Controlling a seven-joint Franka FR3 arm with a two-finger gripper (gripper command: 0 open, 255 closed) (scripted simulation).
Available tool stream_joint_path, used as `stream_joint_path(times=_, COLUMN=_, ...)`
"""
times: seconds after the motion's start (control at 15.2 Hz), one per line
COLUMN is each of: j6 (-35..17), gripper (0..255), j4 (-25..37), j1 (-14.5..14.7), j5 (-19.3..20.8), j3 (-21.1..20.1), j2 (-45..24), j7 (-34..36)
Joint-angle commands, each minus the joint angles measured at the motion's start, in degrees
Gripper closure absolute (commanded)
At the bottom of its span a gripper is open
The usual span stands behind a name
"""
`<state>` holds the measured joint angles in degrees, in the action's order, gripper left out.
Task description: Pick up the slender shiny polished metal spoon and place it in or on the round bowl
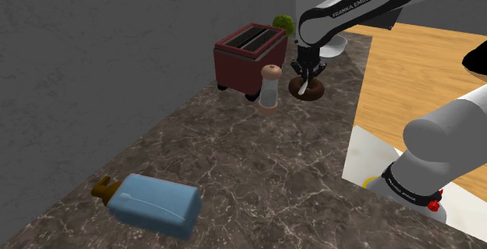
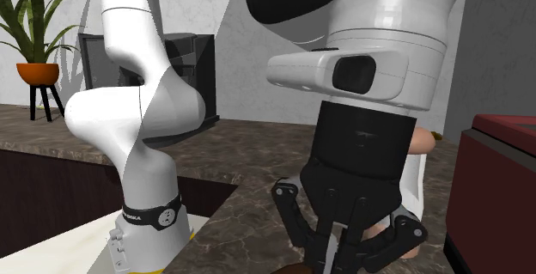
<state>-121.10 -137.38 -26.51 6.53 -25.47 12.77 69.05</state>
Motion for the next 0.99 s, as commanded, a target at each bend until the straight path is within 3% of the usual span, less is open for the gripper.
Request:
stream_joint_path(times=0.0, j6=-0.5, gripper=255, j4=-0.2, j1=0.0, j5=0.2, j3=-0.1, j2=-0.3, j7=0.2)
stream_joint_path(times=0.4, j6=-0.5, gripper=255, j4=-0.2, j1=0.0, j5=0.2, j3=-0.1, j2=-0.3, j7=0.2)
stream_joint_path(times=0.46, j6=-0.5, gripper=0, j4=-0.2, j1=0.0, j5=0.2, j3=-0.1, j2=-0.3, j7=0.2)
stream_joint_path(times=0.79, j6=-0.5, gripper=0, j4=-0.2, j1=0.0, j5=0.2, j3=-0.1, j2=-0.3, j7=0.2)
stream_joint_path(times=0.92, j6=3.5, gripper=0, j4=2.4, j1=0.4, j5=-0.9, j3=0.0, j2=1.3, j7=-0.5)
